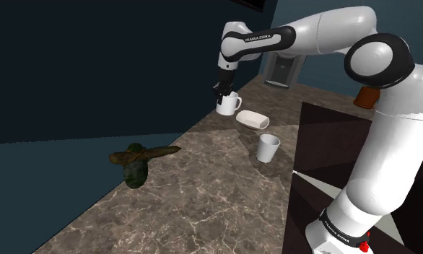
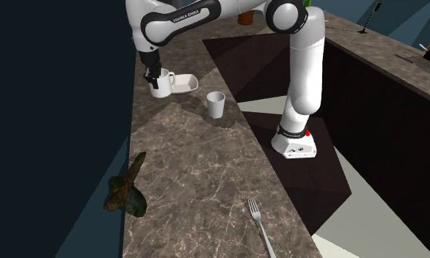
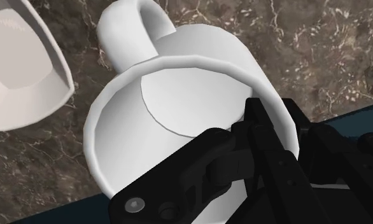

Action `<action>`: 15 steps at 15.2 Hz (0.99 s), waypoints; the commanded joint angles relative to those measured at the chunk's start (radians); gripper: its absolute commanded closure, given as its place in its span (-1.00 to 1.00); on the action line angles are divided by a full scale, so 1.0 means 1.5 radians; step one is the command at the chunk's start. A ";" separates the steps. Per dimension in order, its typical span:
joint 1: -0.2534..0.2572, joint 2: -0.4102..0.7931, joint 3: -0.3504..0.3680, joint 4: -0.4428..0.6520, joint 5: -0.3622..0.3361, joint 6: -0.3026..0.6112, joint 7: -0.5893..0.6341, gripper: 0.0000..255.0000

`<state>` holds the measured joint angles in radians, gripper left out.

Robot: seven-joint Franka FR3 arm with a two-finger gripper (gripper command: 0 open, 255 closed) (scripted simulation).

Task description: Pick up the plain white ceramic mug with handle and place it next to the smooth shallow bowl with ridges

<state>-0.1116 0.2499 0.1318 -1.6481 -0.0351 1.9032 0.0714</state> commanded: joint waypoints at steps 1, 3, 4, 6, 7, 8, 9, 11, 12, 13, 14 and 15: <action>-0.016 0.016 -0.010 0.024 0.001 -0.008 -0.028 1.00; -0.032 0.037 -0.019 0.056 0.002 -0.017 -0.054 1.00; -0.036 0.043 -0.022 0.064 0.002 -0.020 -0.060 1.00; -0.036 0.045 -0.022 0.049 0.001 -0.003 -0.060 1.00; -0.036 0.047 -0.022 0.042 0.001 0.006 -0.059 1.00; -0.036 0.048 -0.022 0.035 0.001 0.014 -0.059 1.00; -0.036 0.050 -0.022 0.029 0.001 0.022 -0.059 1.00; -0.036 0.054 -0.022 0.016 0.000 0.038 -0.059 1.00; -0.036 0.056 -0.022 0.010 0.000 0.047 -0.059 1.00; -0.036 0.058 -0.022 0.004 0.000 0.055 -0.058 1.00; -0.036 0.060 -0.023 -0.002 -0.001 0.063 -0.058 1.00; -0.036 0.063 -0.023 -0.007 -0.001 0.071 -0.058 1.00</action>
<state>-0.1656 0.3424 0.0979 -1.6507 -0.0363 1.9983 -0.0158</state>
